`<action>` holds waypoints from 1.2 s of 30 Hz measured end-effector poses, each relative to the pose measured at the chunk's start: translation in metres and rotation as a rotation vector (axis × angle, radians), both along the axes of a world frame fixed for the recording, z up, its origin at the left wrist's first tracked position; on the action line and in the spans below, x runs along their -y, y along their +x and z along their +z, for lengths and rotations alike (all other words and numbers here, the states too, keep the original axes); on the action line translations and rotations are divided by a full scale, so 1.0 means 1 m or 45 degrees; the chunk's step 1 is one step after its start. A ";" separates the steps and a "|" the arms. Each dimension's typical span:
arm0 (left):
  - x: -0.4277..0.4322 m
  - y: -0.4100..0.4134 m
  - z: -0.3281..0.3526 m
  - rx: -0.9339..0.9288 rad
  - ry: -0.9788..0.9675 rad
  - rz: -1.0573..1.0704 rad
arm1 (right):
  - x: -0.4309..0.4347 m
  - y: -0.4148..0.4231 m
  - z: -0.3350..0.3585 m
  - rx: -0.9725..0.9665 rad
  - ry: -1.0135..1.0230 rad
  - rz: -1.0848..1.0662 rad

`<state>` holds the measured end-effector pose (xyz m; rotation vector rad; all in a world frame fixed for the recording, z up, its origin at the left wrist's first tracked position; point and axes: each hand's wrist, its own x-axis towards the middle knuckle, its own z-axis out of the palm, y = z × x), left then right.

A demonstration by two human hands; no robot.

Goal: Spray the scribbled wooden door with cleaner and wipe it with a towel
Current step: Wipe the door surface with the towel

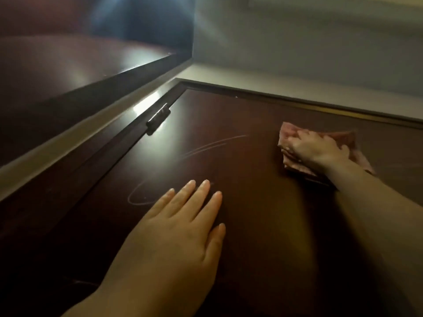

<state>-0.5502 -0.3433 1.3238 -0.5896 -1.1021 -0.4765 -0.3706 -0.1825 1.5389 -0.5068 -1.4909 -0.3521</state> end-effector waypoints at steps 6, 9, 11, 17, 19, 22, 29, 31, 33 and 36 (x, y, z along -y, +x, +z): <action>0.005 0.003 0.000 0.033 -0.022 0.039 | 0.054 -0.036 -0.016 0.262 0.350 0.014; 0.007 0.005 -0.002 0.058 -0.026 0.020 | 0.101 -0.077 -0.046 0.463 0.664 0.083; 0.009 0.006 -0.003 0.079 -0.071 -0.027 | 0.119 -0.091 -0.063 0.584 0.757 0.181; 0.010 0.009 -0.006 0.135 -0.147 -0.073 | 0.068 -0.050 -0.041 0.409 0.564 0.084; 0.011 0.012 -0.006 0.136 -0.166 -0.113 | 0.048 -0.034 -0.032 0.317 0.420 0.031; 0.016 0.012 -0.005 0.059 -0.186 -0.389 | 0.052 -0.038 -0.036 0.359 0.394 -0.036; 0.043 0.037 0.005 -0.049 0.162 -1.079 | 0.102 -0.073 -0.083 0.555 0.615 0.106; 0.047 0.052 0.026 0.009 0.222 -1.149 | 0.113 -0.085 -0.102 0.627 0.729 0.193; 0.040 0.067 0.048 0.121 0.162 -1.087 | 0.117 -0.085 -0.115 0.653 0.821 0.329; 0.017 0.081 0.073 0.197 0.121 -0.875 | 0.112 -0.063 -0.115 0.616 0.668 0.692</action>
